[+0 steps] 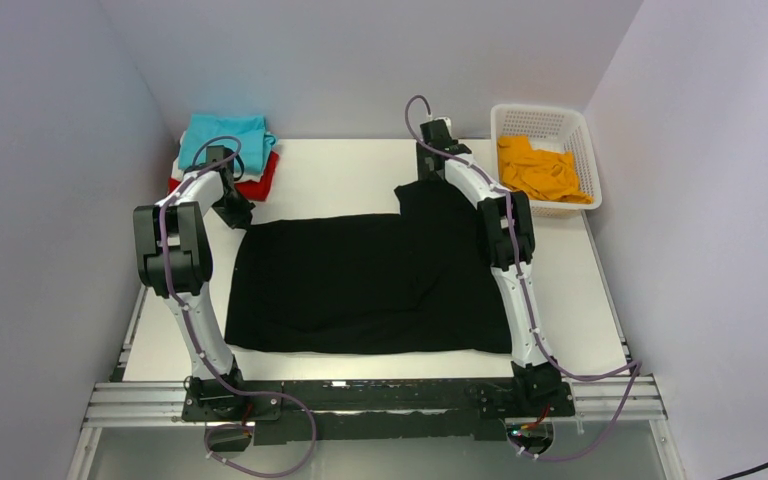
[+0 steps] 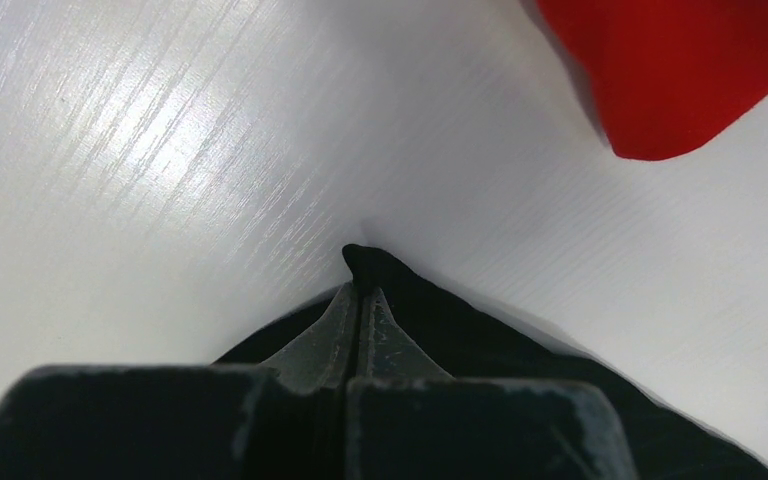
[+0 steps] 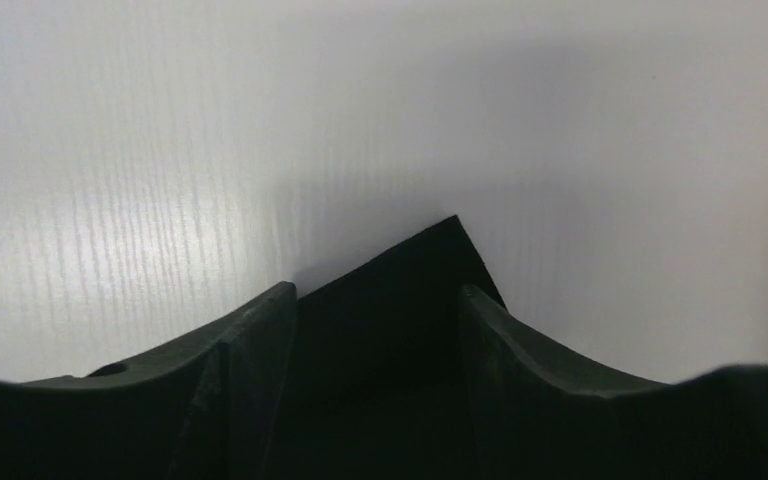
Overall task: Fold and stack the t-shirts
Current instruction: Grab the side of the flattened tshirt furthest away from the robot with both arms, then fold the other side of the tshirt into a rectangle
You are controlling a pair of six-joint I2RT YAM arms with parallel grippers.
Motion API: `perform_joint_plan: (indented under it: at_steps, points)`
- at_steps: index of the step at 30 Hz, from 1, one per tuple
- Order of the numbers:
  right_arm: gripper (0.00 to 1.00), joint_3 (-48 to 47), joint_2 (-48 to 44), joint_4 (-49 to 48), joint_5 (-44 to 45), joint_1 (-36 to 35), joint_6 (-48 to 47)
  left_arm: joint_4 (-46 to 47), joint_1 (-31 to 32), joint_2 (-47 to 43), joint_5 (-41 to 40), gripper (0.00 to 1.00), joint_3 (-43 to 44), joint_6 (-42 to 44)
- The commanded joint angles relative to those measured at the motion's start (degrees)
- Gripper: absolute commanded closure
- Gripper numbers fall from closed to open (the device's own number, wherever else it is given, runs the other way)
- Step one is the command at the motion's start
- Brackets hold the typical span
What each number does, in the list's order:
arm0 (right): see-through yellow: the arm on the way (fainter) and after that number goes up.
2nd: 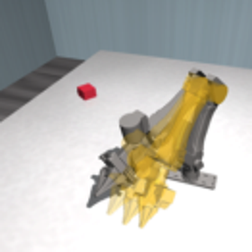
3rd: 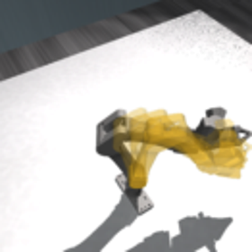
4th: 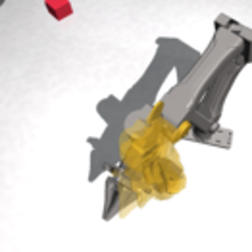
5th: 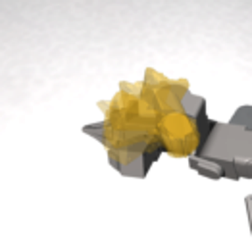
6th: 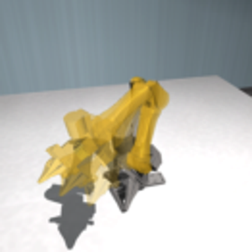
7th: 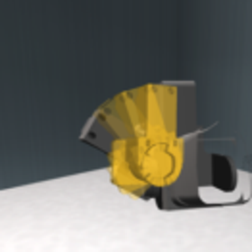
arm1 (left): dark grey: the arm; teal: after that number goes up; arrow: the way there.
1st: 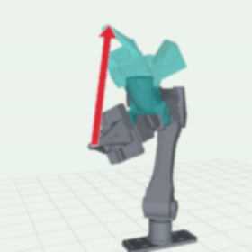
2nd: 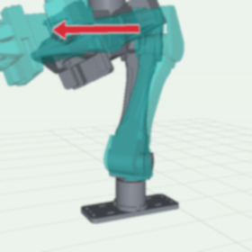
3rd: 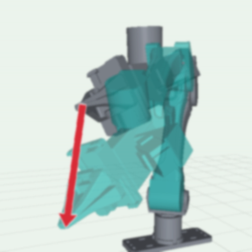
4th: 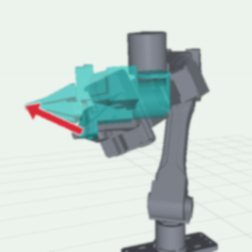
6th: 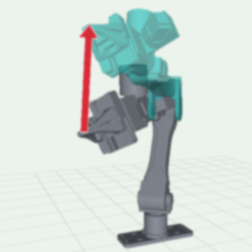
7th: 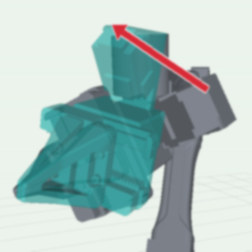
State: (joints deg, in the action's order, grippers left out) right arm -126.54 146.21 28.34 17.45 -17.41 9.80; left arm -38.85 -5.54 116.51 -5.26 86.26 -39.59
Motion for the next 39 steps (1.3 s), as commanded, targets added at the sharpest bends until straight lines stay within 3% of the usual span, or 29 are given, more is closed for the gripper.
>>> perform_joint_plan:
  at_steps: [1, 4, 7, 14, 17, 22, 29, 35, 39]
  points:
    - [0.42, 0.93, -1.32, 6.50, -1.70, -0.41, -0.64, -0.53, 0.21, 0.34, -0.30, 1.00, 2.10, 0.79]
    - [0.50, 1.54, -1.37, 6.61, -4.01, -0.43, 1.77, -1.08, 0.18, 0.82, -0.43, 1.00, 3.18, 0.79]
    - [0.70, 2.68, -1.71, 6.21, -5.60, -0.35, 3.91, -0.80, 0.24, 0.81, -0.51, 1.00, 3.46, 0.74]
    - [0.78, 8.85, -4.55, 3.58, -7.19, -0.29, 6.02, -0.97, 0.23, 0.65, -0.38, 1.00, 3.56, 0.77]
    - [1.00, 9.53, -5.20, 3.79, -5.00, -0.18, 6.43, -0.83, 0.24, 0.67, -0.12, 1.00, 3.56, 0.78]
    - [1.00, 12.04, -8.99, -4.12, -3.99, -0.04, 4.96, 0.08, 0.22, 1.46, 0.88, 1.00, 5.46, 0.92]
    - [1.00, 2.60, -5.06, -8.34, -3.77, 1.86, 3.05, -1.47, 0.18, 6.10, 0.18, 1.00, 15.56, 1.46]
    - [1.00, 4.23, -6.21, -11.28, -5.97, 2.12, 2.16, -1.28, 0.18, 8.31, 1.29, 1.00, 18.65, 2.64]
    - [1.00, 9.93, -10.78, -12.53, -9.05, 2.04, 1.97, 1.15, 0.19, 5.82, 3.40, 1.00, 15.69, 3.64]
